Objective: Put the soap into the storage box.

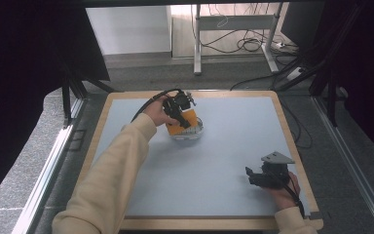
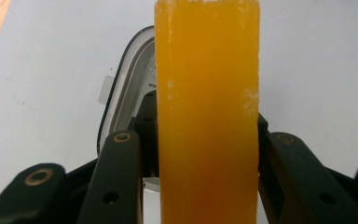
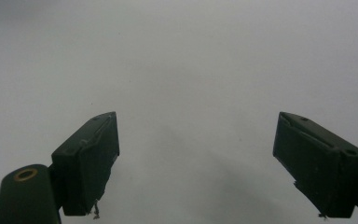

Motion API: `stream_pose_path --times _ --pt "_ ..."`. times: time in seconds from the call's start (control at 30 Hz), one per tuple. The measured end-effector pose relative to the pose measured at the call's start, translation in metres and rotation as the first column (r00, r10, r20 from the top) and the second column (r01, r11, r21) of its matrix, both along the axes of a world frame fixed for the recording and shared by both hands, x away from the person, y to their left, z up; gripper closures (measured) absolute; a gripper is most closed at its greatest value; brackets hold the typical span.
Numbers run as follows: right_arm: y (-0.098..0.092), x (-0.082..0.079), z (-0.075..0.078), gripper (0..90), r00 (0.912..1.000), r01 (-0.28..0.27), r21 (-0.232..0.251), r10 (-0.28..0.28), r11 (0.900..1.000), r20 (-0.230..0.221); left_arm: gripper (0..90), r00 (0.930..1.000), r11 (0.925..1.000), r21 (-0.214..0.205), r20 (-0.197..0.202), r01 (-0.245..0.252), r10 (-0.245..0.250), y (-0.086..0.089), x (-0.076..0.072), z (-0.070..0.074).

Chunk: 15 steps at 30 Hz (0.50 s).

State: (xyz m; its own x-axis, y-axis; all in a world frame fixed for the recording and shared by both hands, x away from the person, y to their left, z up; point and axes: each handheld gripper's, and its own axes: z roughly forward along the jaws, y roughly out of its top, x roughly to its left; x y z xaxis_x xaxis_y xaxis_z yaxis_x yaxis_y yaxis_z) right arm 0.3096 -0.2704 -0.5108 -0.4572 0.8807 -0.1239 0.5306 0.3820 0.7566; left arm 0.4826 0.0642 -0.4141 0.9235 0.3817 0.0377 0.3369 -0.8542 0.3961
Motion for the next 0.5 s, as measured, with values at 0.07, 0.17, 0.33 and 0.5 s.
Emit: stream_pose_path --times 0.07,0.17,0.33,0.5 --pt "0.000 0.000 0.000 14.7 1.0000 0.001 0.000 -0.001 1.0000 0.000 61.8 1.0000 1.0000 0.000 -0.003 -0.001 0.001 -0.001 0.001 -0.001" --pt "-0.001 0.000 0.000 14.7 1.0000 0.005 0.003 -0.005 1.0000 0.002 61.8 1.0000 1.0000 0.004 -0.005 -0.003 0.003 0.000 0.005 -0.001" --pt "-0.001 -0.001 0.001 14.7 0.9999 0.011 0.007 -0.011 0.9999 0.010 61.8 0.9999 1.0000 -0.001 -0.010 0.004 -0.004 0.000 0.011 -0.003" --pt "-0.001 0.000 0.002 14.7 0.9998 0.011 0.010 -0.011 0.9999 0.014 61.8 1.0000 0.9999 0.014 -0.005 0.002 -0.002 -0.002 0.019 -0.006"
